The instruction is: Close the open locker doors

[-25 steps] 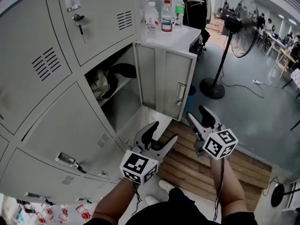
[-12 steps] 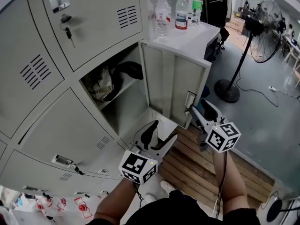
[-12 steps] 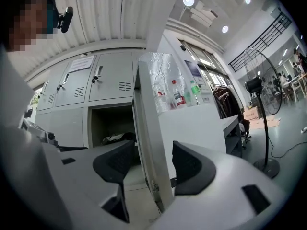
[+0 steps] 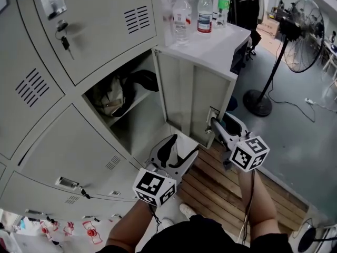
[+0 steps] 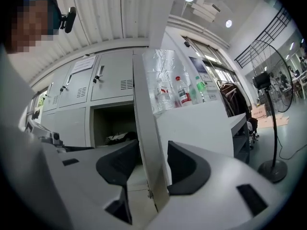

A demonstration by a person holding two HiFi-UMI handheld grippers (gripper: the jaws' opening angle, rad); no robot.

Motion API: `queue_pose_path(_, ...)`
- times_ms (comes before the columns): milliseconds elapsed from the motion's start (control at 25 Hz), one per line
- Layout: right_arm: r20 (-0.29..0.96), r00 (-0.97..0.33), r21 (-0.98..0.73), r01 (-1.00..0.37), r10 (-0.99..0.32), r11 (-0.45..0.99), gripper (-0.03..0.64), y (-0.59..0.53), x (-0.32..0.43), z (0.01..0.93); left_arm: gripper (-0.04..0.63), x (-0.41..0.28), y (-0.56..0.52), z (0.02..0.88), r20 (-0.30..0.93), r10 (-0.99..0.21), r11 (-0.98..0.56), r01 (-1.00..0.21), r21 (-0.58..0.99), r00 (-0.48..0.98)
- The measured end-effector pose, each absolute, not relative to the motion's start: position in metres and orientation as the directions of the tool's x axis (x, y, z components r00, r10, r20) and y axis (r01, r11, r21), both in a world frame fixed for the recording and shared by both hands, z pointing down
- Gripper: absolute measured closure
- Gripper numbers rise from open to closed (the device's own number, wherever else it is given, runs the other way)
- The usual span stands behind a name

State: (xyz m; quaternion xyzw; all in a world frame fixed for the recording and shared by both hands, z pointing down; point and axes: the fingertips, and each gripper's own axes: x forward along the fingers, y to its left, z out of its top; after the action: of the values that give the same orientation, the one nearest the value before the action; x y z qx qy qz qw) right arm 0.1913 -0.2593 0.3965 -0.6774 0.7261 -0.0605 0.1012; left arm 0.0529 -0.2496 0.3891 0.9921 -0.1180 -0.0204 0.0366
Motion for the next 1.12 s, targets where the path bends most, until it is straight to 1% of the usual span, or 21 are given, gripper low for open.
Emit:
queue_pose_path(320,-0.063,-0.059,-0.212,-0.975,-0.996,0.071,0.482,-0.261,0.180,0.394,0.272,0.040,-0.251,0.385,-0.035,-0.240,-0.969,-0.237,0.071,0.970)
queue_pose_path(480,-0.058,-0.082,-0.209,-0.973,-0.995,0.092,0.499,-0.260,0.167,0.395,0.272,0.034,-0.251,0.383,-0.038,-0.244,-0.968,-0.241,0.072,0.969)
queue_pose_path(840,-0.042,-0.179,-0.167,-0.969,-0.983,0.183,0.489,-0.256,0.121,0.394,0.272,0.013,-0.244,0.379,-0.049,-0.251,-0.967,-0.247,0.069,0.967)
queue_pose_path(1120,-0.037,-0.270,-0.139,-0.952,-0.962,0.272,0.465,-0.261,0.075,0.393,0.272,-0.019,-0.246,0.377,-0.058,-0.292,-0.955,-0.288,0.071,0.955)
